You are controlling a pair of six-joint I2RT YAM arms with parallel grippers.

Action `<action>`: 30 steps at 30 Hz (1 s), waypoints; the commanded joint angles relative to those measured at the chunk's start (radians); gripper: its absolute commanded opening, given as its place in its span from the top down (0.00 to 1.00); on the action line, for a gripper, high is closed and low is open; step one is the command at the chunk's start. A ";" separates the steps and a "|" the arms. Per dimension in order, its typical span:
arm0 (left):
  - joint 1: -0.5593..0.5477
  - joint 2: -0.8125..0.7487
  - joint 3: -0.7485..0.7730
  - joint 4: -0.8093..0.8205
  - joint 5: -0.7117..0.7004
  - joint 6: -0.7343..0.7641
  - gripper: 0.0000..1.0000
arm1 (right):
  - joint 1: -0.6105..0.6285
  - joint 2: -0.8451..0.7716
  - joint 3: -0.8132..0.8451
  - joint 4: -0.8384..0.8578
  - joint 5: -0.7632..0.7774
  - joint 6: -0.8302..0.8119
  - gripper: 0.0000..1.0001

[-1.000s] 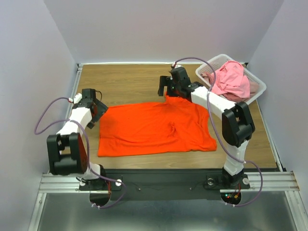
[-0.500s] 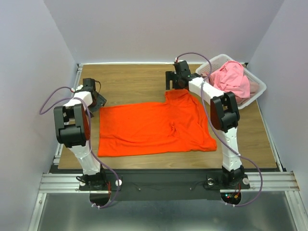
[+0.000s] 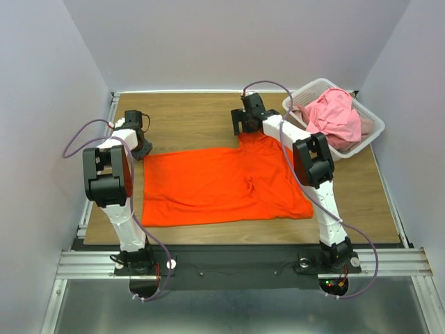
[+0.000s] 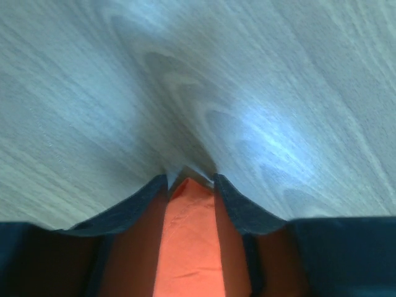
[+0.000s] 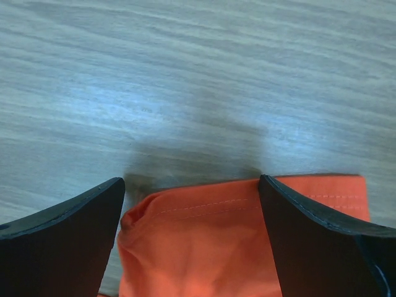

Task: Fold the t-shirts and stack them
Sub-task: Fold the tshirt

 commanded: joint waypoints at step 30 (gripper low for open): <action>-0.031 -0.194 -0.191 0.091 0.074 0.046 1.00 | 0.060 -0.079 -0.050 0.003 0.203 0.106 1.00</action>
